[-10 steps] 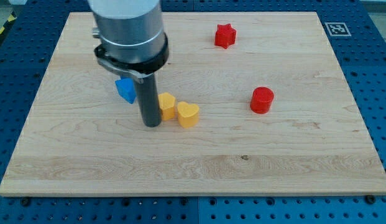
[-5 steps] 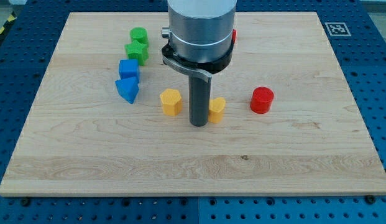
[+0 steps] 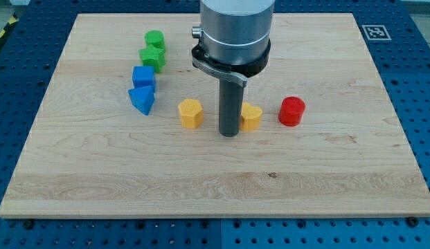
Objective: Keep yellow blocks and red circle in a horizontal line
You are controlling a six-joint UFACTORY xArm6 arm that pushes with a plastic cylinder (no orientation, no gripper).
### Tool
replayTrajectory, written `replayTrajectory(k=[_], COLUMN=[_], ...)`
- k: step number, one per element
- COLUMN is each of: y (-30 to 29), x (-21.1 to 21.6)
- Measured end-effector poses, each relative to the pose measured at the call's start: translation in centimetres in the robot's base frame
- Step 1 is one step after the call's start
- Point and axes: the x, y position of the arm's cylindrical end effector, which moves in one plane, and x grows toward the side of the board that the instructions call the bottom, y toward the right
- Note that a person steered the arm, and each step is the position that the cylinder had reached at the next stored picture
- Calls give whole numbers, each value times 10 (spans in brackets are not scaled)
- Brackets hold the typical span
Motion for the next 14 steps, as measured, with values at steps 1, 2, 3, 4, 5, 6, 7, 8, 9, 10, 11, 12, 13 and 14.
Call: replayTrajectory(k=[1, 2, 3, 4, 5, 6, 7, 8, 9, 10, 11, 12, 13, 14], y=[10, 33, 48, 29, -31, -83, -106, -107, -107, -107, -107, -100, -93, -83], x=[0, 2, 2, 2, 3, 7, 7, -2, -9, -21, -21, -20, -20, -20])
